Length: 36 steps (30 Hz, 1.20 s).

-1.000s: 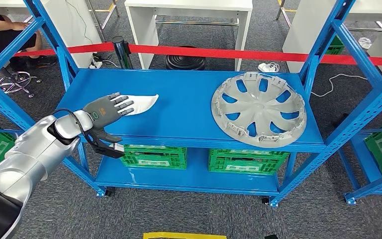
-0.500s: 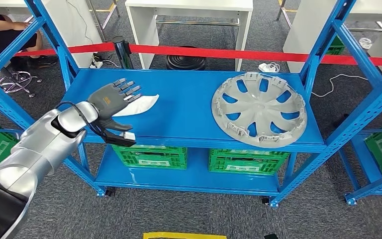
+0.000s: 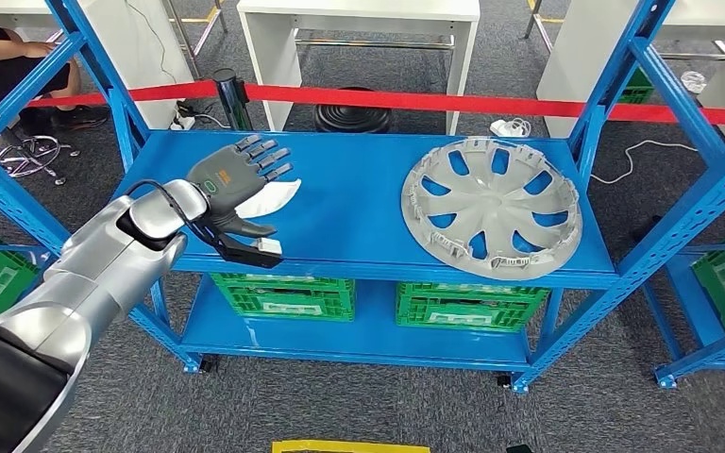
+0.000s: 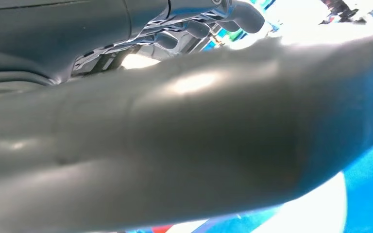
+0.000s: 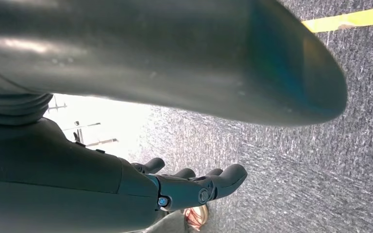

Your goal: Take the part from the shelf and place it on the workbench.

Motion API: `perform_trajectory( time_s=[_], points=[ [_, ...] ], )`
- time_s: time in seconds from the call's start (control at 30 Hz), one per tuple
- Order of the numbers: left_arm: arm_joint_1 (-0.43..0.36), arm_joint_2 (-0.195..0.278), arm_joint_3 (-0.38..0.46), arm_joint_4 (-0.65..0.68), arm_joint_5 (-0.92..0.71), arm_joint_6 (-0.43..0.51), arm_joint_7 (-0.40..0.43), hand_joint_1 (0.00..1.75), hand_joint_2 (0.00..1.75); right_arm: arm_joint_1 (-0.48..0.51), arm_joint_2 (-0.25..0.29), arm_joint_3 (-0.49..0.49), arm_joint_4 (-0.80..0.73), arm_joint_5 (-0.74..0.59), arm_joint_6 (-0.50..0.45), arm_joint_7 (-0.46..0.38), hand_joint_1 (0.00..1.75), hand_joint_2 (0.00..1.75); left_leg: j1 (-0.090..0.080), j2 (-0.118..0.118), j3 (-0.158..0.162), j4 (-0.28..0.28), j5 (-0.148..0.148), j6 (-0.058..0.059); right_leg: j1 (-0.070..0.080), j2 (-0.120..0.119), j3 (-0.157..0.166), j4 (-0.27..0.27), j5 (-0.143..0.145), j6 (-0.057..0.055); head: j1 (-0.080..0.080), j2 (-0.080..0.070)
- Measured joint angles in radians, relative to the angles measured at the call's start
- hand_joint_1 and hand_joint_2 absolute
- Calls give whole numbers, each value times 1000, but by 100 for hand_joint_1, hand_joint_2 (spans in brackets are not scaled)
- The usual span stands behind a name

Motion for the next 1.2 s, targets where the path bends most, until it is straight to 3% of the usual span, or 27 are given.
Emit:
perform_trajectory(
  time_s=[0.27,0.4,0.47,0.53,0.57,0.6,0.63,0.7,0.77,0.83,0.93,1.0,1.07,1.1,1.13,1.2],
  points=[
    [-1,-10,18,11,-15,-47,23,0,0,1,2,0,0,2,1,0,0,0,-7,0,-4,5,-4,11,-5,-1,1,-4,4,8,0,0],
    [-2,-7,21,14,-20,-74,20,0,0,4,4,0,0,1,1,0,0,0,-3,0,11,-24,-1,39,-7,3,-3,26,14,23,0,0],
    [-7,-7,26,15,-20,-83,19,0,0,6,4,0,0,1,1,0,0,0,1,-1,23,-31,4,45,-8,12,-38,90,-34,27,2,0],
    [-6,-8,28,16,-21,-89,20,0,0,8,4,0,0,1,1,0,0,0,1,-4,22,-29,6,44,-8,18,-96,206,-93,32,3,0],
    [-3,-8,29,17,-22,-90,19,0,0,10,4,0,0,1,1,0,0,0,2,-5,21,-27,6,41,-9,19,-116,245,-106,34,3,0],
    [0,-9,29,18,-22,-91,19,0,0,11,4,0,0,1,1,0,0,0,4,-6,21,-24,4,38,-10,19,-122,251,-100,36,3,0],
    [3,-9,29,18,-22,-91,20,0,0,12,4,0,0,1,1,0,0,0,7,-7,22,-20,1,33,-12,18,-108,217,-75,38,3,0],
    [2,-9,31,18,-25,-91,22,0,0,12,5,0,0,0,1,0,0,0,14,-6,22,-6,-11,17,-15,10,-55,93,-18,42,4,0],
    [1,-10,34,18,-29,-94,24,0,0,12,6,0,0,-1,2,-4,0,0,14,-4,18,7,-24,0,-12,3,-26,24,-9,26,6,0],
    [2,-11,36,18,-31,-103,23,0,0,13,7,-1,0,-2,2,-6,0,0,12,-5,20,14,-31,-13,-9,5,-22,24,-18,2,6,0],
    [0,-12,38,18,-34,-108,25,0,0,13,7,-1,0,-2,3,-3,0,0,18,-26,5,55,-47,-28,-12,16,-3,22,-20,-16,5,0],
    [-3,-10,40,18,-37,-108,27,0,0,10,7,-1,0,-2,3,-3,0,0,21,-47,-59,163,-87,-37,-12,23,10,19,-27,-25,4,0],
    [0,-8,43,20,-37,-103,31,0,0,9,7,-1,0,-2,3,-3,0,0,21,-52,-138,274,-121,-39,-10,32,20,19,-35,-30,4,0],
    [3,-7,43,20,-37,-100,34,0,0,10,7,-1,0,-2,3,-3,0,0,20,-53,-160,289,-113,-35,-8,37,25,19,-40,-31,4,0],
    [4,-6,44,20,-36,-98,38,0,0,11,7,-1,0,-2,3,-3,0,0,19,-55,-164,266,-83,-29,-5,42,31,19,-45,-32,4,0],
    [4,-5,49,21,-34,-98,41,0,0,11,8,-1,0,-2,3,-3,0,0,10,-64,-127,134,12,-8,-2,50,44,17,-54,-33,5,0]
  ],
)
